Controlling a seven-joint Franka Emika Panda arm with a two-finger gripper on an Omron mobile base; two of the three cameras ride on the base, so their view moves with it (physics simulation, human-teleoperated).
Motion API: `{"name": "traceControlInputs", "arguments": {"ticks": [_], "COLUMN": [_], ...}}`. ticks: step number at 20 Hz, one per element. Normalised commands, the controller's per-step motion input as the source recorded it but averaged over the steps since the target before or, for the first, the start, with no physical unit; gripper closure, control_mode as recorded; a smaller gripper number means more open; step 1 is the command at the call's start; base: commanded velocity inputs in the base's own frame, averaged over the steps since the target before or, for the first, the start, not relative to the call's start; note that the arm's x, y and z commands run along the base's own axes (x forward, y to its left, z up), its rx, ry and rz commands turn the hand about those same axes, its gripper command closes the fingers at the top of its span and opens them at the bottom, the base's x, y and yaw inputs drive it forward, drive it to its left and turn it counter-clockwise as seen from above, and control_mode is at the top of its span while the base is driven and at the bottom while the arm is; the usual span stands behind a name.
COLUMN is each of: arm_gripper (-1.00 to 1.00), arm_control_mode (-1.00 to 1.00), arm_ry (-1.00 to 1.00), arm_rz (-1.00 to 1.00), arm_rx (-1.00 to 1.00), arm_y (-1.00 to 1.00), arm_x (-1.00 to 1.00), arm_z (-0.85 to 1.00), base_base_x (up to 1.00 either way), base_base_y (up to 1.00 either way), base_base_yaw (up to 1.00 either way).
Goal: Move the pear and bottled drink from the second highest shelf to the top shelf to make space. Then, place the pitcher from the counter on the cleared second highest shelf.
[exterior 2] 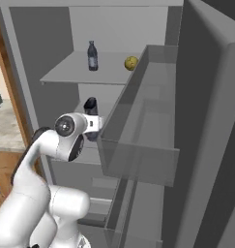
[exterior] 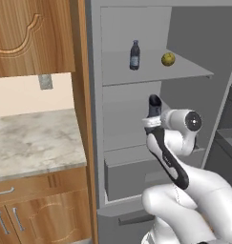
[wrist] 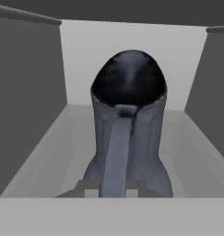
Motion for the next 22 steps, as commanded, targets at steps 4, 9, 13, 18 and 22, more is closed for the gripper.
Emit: {"name": "traceControlInputs", "arguments": {"ticks": [4, 9, 13, 18, 22], "arm_gripper": [1.00, 1.00, 1.00, 1.00, 1.00], "arm_control_mode": [-1.00, -1.00, -1.00, -1.00, -1.00], "arm_ry": [0.00, 0.00, 0.00, 0.00, 0.00], "arm_rz": [0.00, 0.00, 0.00, 0.01, 0.02], "arm_rx": [0.00, 0.00, 0.00, 0.00, 0.00], "arm_y": [-0.10, -0.04, -0.03, -0.03, -0.04], "arm_x": [0.64, 0.66, 0.62, 0.58, 0.54], "arm_z": [-0.01, -0.07, -0.16, -0.27, -0.36], "base_base_x": [0.00, 0.00, 0.00, 0.00, 0.00], "base_base_y": [0.00, 0.00, 0.00, 0.00, 0.00], "base_base_yaw": [0.00, 0.00, 0.00, 0.00, 0.00]}}
